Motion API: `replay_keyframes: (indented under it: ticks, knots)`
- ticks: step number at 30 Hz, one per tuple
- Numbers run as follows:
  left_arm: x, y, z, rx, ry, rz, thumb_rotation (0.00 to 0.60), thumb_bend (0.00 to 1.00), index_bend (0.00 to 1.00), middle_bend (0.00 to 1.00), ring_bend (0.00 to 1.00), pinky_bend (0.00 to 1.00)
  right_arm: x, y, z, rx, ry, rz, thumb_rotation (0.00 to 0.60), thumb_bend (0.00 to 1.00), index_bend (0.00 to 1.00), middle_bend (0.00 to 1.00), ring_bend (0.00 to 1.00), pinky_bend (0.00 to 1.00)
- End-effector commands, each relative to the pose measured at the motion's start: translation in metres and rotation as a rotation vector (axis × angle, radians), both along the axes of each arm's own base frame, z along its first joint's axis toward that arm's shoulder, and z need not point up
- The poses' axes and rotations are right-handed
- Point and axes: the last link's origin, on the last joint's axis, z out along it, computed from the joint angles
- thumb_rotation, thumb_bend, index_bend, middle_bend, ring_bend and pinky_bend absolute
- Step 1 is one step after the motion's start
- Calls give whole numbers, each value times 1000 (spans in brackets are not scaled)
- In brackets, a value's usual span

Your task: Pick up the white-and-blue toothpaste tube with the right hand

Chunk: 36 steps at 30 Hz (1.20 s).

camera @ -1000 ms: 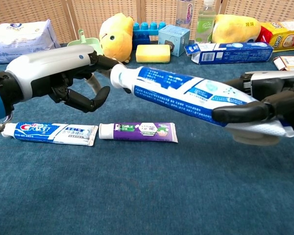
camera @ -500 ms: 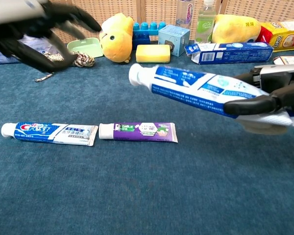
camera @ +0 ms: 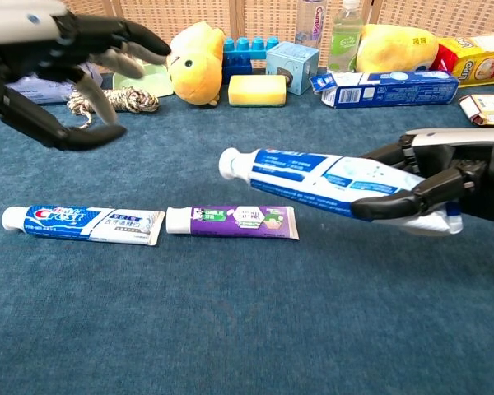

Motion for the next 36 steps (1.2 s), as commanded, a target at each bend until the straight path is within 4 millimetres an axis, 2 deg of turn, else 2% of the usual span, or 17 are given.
replay_keyframes:
  ticks: [1,19,36]
  knots:
    - [3,1,-8,-15,4,-4,600,353,100,101,109,324,6,4,-1,2,-10,7,600,414,978,859,817,909]
    - [22,6,-38,-63,-26,-8,600,351,97,101,109,328,24,20,2,24,-38,76,600,413,978,860,816,908]
    - [17,7,-40,-63,-11,8,600,350,101,102,109,329,27,22,8,57,-97,63,600,413,978,867,818,908]
